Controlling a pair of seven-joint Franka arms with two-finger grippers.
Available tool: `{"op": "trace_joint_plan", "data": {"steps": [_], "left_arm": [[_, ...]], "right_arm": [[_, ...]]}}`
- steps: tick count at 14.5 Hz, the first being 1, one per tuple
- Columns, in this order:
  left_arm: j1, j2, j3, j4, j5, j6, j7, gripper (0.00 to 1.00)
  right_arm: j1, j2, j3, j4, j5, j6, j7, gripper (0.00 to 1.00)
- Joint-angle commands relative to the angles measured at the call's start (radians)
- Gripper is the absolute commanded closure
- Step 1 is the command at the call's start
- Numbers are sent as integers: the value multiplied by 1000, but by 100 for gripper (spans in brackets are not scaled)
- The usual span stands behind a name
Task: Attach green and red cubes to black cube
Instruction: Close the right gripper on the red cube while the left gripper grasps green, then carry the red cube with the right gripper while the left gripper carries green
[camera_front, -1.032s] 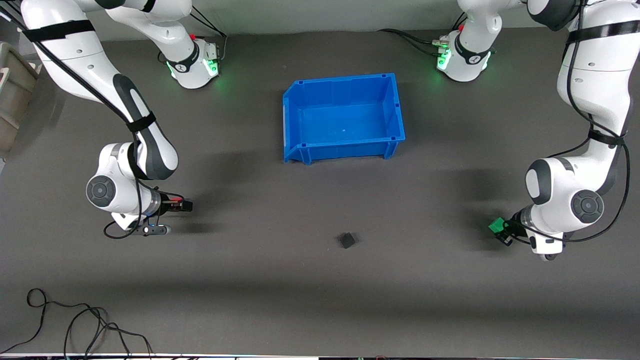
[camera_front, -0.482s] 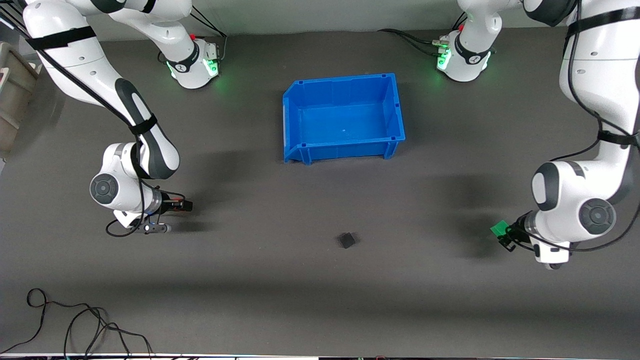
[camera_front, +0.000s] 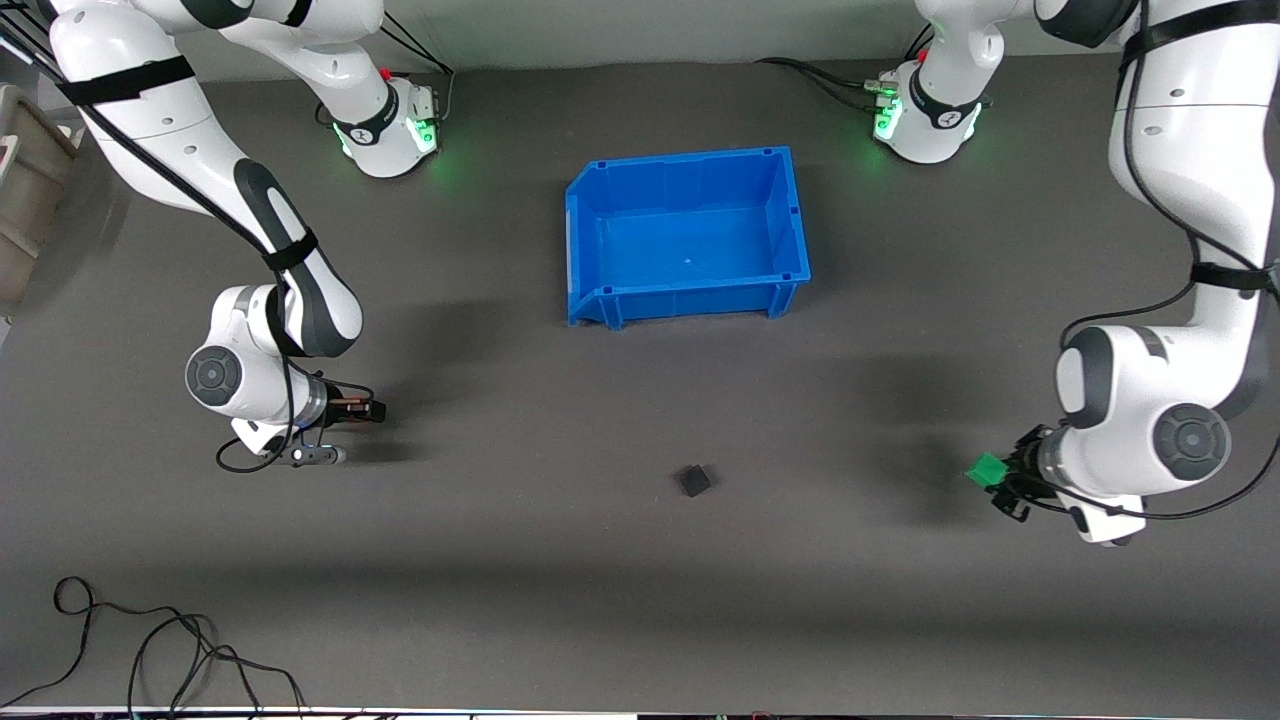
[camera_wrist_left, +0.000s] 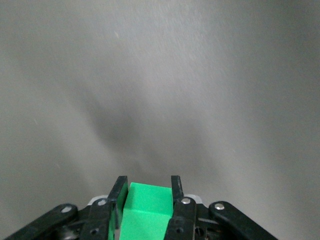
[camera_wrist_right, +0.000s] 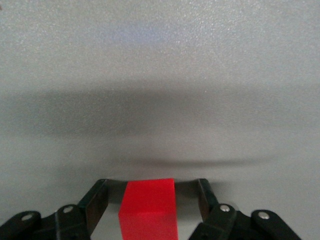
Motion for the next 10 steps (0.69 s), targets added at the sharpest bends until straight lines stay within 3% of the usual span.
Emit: {"op": "trace_joint_plan", "data": {"steps": [1, 8, 9, 10], "left_arm": [[-35, 27, -3, 56, -19, -21, -142, 100], [-53, 27, -8, 70, -71, -6, -183, 100], [-55, 27, -8, 71, -71, -6, -183, 100], [-55, 27, -8, 71, -73, -6, -183, 100]], "right_arm": [[-3, -3, 2, -6, -18, 10, -12, 38], [-6, -1, 2, 0, -18, 12, -12, 48], [-6, -1, 2, 0, -18, 12, -12, 51], [-6, -1, 2, 0, -18, 12, -12, 61]]}}
